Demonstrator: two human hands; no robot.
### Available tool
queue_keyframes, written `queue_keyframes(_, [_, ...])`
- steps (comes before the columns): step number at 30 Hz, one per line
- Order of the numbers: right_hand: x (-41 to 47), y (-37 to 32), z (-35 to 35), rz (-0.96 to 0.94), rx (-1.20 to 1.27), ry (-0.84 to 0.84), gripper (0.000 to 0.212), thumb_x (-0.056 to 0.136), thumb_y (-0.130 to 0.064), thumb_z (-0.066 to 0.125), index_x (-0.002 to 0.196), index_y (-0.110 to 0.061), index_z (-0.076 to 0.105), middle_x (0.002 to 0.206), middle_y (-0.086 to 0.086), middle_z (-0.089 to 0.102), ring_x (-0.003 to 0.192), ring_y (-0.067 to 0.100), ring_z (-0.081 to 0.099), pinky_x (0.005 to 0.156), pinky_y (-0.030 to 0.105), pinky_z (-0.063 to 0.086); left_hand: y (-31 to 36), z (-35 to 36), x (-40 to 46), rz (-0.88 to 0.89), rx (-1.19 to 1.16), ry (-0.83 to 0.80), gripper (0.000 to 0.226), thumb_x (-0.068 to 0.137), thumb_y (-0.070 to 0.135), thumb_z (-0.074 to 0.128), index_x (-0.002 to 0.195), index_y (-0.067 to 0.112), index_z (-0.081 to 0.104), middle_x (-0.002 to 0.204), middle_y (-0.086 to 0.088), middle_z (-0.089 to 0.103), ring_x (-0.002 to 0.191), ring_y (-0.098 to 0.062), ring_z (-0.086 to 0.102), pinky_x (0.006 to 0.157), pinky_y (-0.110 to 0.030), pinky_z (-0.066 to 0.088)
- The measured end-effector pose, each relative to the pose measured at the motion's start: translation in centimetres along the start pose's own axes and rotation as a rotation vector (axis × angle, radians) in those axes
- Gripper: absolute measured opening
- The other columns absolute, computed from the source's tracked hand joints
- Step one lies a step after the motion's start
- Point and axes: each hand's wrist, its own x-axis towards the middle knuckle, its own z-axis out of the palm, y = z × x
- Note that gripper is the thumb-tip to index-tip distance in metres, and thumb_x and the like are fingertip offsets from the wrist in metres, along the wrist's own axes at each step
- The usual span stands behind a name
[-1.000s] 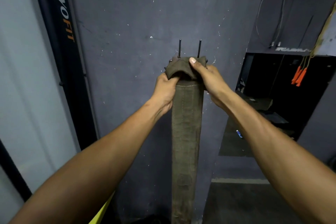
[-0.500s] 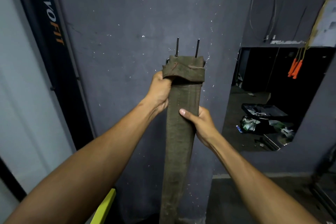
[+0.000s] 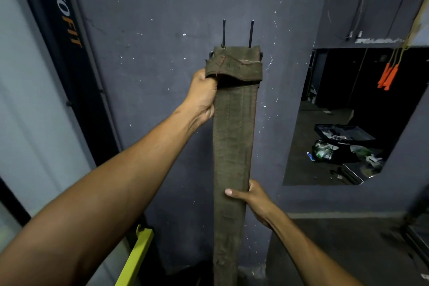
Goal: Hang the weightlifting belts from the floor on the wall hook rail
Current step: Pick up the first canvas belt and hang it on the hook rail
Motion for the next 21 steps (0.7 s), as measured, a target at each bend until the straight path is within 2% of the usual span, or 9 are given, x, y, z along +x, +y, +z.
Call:
queue_keyframes(4, [-0.4, 3.4, -0.6, 0.064, -0.098, 0.076, 0.035, 0.082, -0.013, 0.087, 0.114, -0.018, 0.073, 0.115, 0.002, 0.080, 0.109, 0.020, 0.075, 0.086, 0.028, 0.062, 0.9, 0.0, 0.2, 0.010, -0.053, 0.012, 0.023, 0.099, -0.001, 0.058, 0.118, -0.011, 0.065, 0.098, -0.022, 0.072, 0.086, -0.033, 0.073, 0.082, -0.052, 0.062])
queue_keyframes(7, [-0.4, 4.3, -1.0, 0.052, -0.101, 0.137, 0.027, 0.084, -0.011, 0.085, 0.107, -0.020, 0.075, 0.111, 0.002, 0.081, 0.104, 0.018, 0.077, 0.081, 0.024, 0.061, 0.8, 0.0, 0.2, 0.011, -0.063, 0.020, 0.031, 0.099, -0.002, 0.057, 0.127, -0.016, 0.059, 0.104, -0.026, 0.070, 0.091, -0.036, 0.071, 0.087, -0.056, 0.060])
queue_keyframes(10, [-0.1, 4.4, -1.2, 0.071, -0.121, 0.088, 0.030, 0.083, -0.010, 0.085, 0.111, -0.019, 0.075, 0.114, 0.003, 0.080, 0.105, 0.017, 0.077, 0.084, 0.026, 0.061, 0.6, 0.1, 0.1, 0.008, -0.042, 0.022, 0.034, 0.099, -0.001, 0.058, 0.130, -0.017, 0.057, 0.108, -0.028, 0.068, 0.093, -0.038, 0.070, 0.087, -0.057, 0.060])
queue_keyframes(13, [-0.1, 4.1, -1.5, 0.091, -0.138, 0.040, 0.037, 0.081, -0.014, 0.087, 0.116, -0.018, 0.074, 0.122, 0.007, 0.078, 0.109, 0.017, 0.076, 0.094, 0.033, 0.061, 0.5, 0.0, 0.0, 0.008, -0.039, 0.020, 0.035, 0.099, 0.000, 0.058, 0.130, -0.016, 0.057, 0.110, -0.029, 0.068, 0.095, -0.039, 0.070, 0.087, -0.057, 0.061])
queue_keyframes(17, [-0.2, 0.4, -0.9, 0.013, -0.054, -0.031, 0.055, 0.086, -0.037, 0.082, 0.133, -0.013, 0.065, 0.127, 0.006, 0.076, 0.120, 0.024, 0.072, 0.106, 0.044, 0.056, 0.0, -0.1, -0.1, -0.012, -0.020, 0.021, 0.034, 0.100, 0.000, 0.058, 0.130, -0.016, 0.057, 0.108, -0.029, 0.068, 0.097, -0.040, 0.068, 0.090, -0.061, 0.058])
queue_keyframes(21, [0.5, -9.0, 0.7, -0.228, 0.130, 0.009, 0.054, 0.101, -0.049, 0.054, 0.139, -0.012, 0.061, 0.135, 0.010, 0.071, 0.128, 0.026, 0.067, 0.109, 0.043, 0.053, -1.3, 0.1, -0.6, -0.032, 0.013, 0.036, 0.034, 0.099, 0.001, 0.059, 0.127, -0.018, 0.057, 0.103, -0.029, 0.067, 0.097, -0.041, 0.066, 0.094, -0.069, 0.054])
